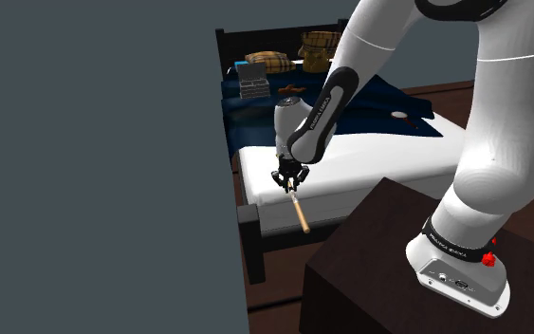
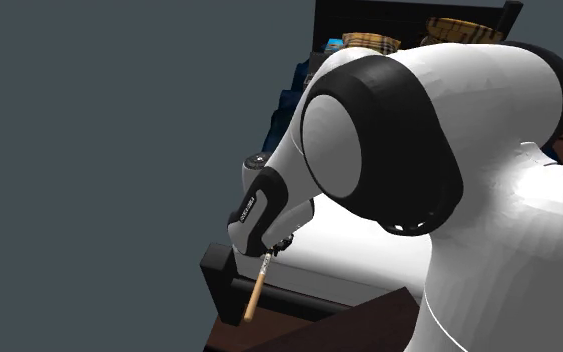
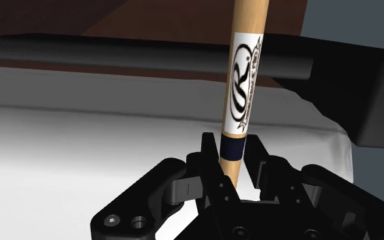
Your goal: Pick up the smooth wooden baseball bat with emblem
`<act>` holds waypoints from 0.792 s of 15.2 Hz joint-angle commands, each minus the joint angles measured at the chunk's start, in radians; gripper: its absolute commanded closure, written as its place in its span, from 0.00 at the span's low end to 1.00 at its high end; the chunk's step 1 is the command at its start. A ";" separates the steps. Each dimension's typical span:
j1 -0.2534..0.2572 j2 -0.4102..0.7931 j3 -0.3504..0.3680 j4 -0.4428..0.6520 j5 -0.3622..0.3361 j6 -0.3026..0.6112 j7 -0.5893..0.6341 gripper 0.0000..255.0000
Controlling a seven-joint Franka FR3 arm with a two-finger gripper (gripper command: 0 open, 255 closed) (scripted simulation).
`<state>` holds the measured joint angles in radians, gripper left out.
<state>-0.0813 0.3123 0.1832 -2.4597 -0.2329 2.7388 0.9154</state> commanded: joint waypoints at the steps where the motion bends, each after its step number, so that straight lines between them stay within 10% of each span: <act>1: -0.002 0.002 -0.002 -0.002 0.000 -0.001 0.000 1.00; 12: -0.034 -0.156 0.049 -0.017 0.096 -0.138 -0.073 1.00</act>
<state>-0.1146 0.1671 0.2293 -2.4785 -0.1435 2.6122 0.8466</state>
